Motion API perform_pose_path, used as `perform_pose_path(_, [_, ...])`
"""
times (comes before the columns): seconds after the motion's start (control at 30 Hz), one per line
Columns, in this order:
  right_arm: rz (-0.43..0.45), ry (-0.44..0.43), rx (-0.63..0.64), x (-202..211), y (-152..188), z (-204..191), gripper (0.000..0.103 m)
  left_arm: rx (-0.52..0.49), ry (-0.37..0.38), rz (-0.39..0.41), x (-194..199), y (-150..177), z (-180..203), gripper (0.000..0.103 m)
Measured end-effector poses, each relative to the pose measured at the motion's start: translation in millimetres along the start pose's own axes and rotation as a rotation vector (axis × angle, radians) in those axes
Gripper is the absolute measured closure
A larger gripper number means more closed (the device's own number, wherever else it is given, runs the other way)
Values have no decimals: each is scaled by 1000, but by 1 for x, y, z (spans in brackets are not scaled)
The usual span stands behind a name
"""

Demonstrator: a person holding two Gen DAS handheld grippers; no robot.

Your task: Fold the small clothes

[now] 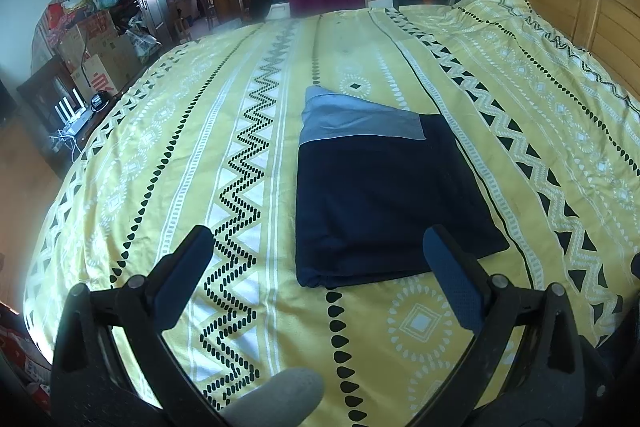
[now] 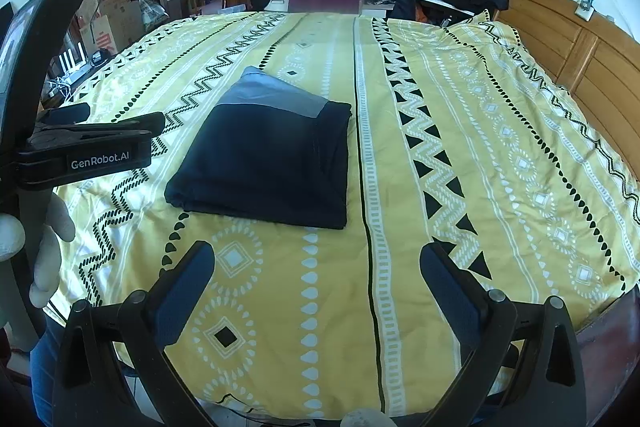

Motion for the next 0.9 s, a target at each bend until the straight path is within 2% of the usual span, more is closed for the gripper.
perform_pose_path(0.4, [-10, -19, -20, -8, 3, 7, 0, -19, -9, -18, -6, 1, 8, 0])
perform_pose_path(0.6, [6, -28, -80, -3, 3, 32, 0, -69, 10, -20, -5, -7, 36, 0])
perform_pose_path(0.73, [39, -11, -231, 13, 4, 94, 0, -179, 99, -1, -2, -22, 99, 0])
perform_pose_path(0.83, [53, 97, -354, 27, 19, 174, 0, -305, 228, 10, 5, -33, 176, 0])
perform_pose_path(0.9, [42, 189, -440, 39, 37, 235, 0, -423, 334, 24, 17, -36, 243, 0])
Point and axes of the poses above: each gripper's, at about its wrist camera, not at the fingertips, and x roughly against the way its jaws point, z to its right, y to its underside, the point moved 5 cm from there along -x, roughly the way its jaws point, and after that the axes turned 9 degrees about -x, right-handed, at the moved point
